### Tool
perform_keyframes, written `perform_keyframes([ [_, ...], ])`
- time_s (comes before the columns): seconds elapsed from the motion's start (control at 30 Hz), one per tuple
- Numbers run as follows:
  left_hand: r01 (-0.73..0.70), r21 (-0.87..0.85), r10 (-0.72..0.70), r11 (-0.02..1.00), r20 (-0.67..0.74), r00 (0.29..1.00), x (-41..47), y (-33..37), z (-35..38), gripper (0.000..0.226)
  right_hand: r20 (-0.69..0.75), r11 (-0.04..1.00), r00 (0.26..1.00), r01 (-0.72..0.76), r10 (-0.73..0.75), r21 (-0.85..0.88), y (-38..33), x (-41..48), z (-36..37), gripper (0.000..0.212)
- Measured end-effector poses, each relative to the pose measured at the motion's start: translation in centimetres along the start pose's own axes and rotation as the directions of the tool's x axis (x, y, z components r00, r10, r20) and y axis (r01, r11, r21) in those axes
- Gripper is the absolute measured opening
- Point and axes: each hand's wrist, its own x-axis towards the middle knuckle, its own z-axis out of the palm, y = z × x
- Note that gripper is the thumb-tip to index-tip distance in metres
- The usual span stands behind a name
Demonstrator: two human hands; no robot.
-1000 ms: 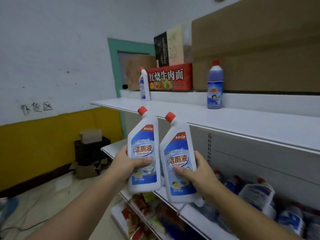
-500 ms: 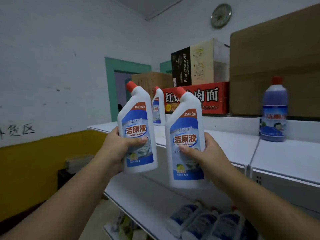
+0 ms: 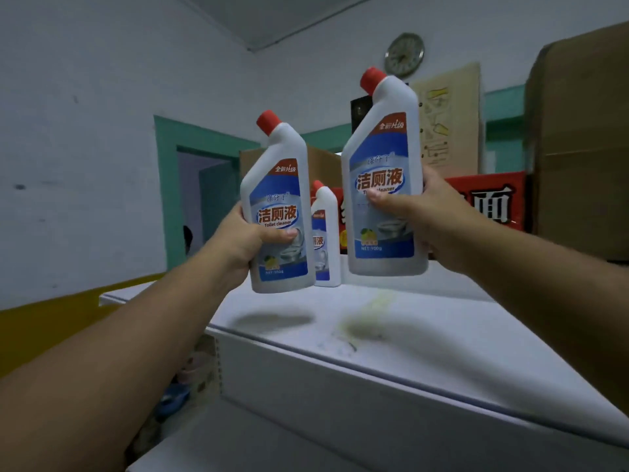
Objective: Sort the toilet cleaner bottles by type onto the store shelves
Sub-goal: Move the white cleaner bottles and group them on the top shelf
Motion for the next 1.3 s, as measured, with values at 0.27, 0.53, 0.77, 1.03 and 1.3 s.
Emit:
perform_keyframes([
  [0.27,0.092,-0.011,-0.089,0.996,0.159,0.983,14.1,-6.1,-5.2,0.06,-0.312,0.955,0.938,-0.221,0.153,-0.196,6.6,6.9,4.8,0.052],
  [0.53,0.158,0.148,-0.185,0.976,0.194,0.963,21.6,-12.6,-5.4,0.067,-0.476,0.895,0.851,-0.371,0.221,-0.248,12.0,9.6,6.4,0.047],
  [0.77,0.064,0.213,-0.129,0.975,0.307,0.943,24.5,-16.0,-5.8,0.074,-0.436,0.741,0.888,-0.389,0.144,-0.548,13.4,10.7,6.8,0.034],
  [1.03,-0.081,0.673,-0.218,0.735,0.348,0.912,23.4,-16.2,-6.8,0.044,-0.445,0.228,0.881,-0.472,0.164,-0.852,13.6,12.1,6.7,0.055],
  [1.3,-0.196,0.818,0.027,0.541,0.216,0.976,22.3,-14.2,-7.5,0.065,-0.469,0.266,0.877,-0.48,0.107,-0.836,14.2,11.3,6.8,0.058],
])
